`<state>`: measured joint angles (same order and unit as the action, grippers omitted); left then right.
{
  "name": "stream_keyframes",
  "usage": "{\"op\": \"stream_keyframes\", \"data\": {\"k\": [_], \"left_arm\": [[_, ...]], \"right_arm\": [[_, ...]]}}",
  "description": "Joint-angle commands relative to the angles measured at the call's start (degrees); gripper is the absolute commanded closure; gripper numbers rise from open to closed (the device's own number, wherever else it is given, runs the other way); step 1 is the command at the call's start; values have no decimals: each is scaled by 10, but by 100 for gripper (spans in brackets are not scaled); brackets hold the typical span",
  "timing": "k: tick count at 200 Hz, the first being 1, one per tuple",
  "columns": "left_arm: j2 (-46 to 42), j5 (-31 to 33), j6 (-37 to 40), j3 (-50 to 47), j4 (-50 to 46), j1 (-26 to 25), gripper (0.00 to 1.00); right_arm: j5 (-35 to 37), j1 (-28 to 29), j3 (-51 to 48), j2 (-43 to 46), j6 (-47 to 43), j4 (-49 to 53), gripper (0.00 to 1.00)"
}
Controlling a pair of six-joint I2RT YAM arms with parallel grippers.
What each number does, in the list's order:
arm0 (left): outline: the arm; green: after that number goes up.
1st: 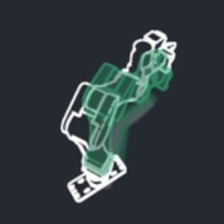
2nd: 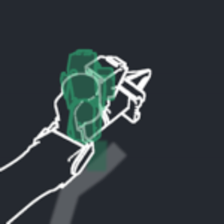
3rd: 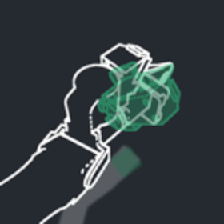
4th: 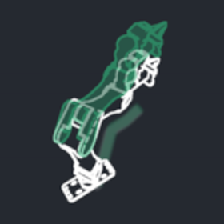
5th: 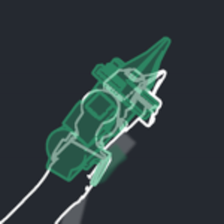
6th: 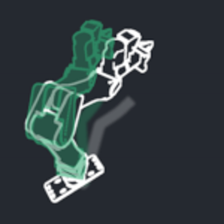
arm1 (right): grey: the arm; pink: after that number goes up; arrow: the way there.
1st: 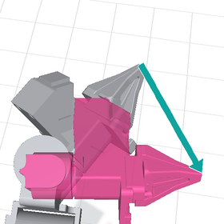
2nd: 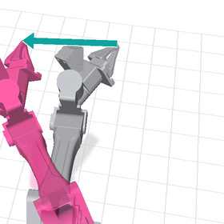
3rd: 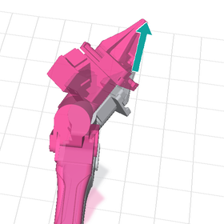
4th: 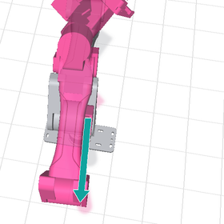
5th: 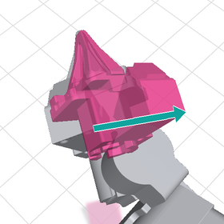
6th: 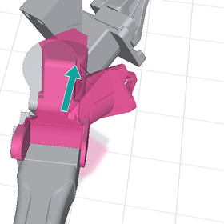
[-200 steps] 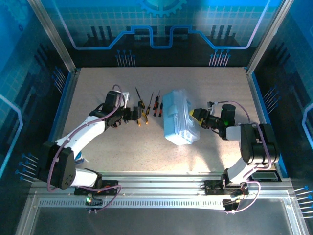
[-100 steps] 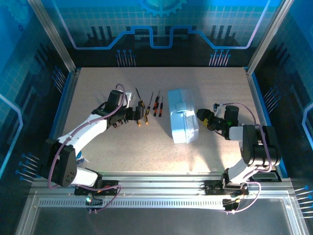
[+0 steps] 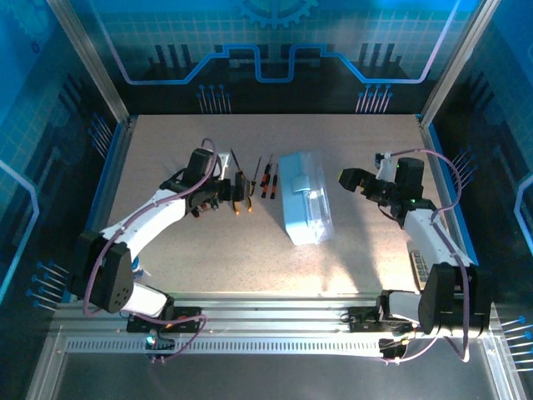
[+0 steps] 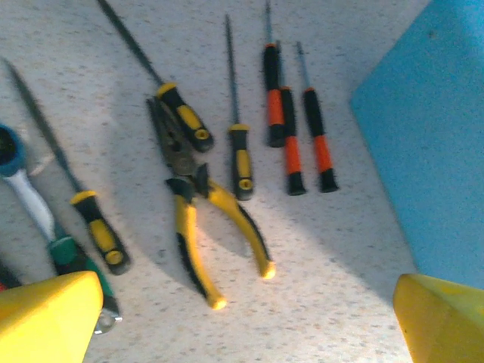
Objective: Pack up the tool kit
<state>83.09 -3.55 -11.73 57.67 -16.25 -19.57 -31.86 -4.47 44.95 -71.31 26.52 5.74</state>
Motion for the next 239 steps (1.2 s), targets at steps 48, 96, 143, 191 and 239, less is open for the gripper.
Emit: {"op": "stream_keyframes", "data": {"k": [48, 96, 143, 191, 239], "left_arm": [[50, -300, -230, 90, 109, -21, 1], [97, -329, -276, 132, 141, -64, 1], [127, -325, -290, 141, 149, -95, 1], [158, -324, -320, 138, 186, -111, 1], [187, -320, -324, 162, 183, -122, 1]], "right_arm": [[39, 81, 114, -72, -80, 115, 0], [36, 95, 151, -142, -60, 89, 15], [20, 109, 147, -156, -54, 58, 20], [23, 123, 126, -168, -42, 38, 36], [28, 137, 102, -168, -22, 14, 47]]}}
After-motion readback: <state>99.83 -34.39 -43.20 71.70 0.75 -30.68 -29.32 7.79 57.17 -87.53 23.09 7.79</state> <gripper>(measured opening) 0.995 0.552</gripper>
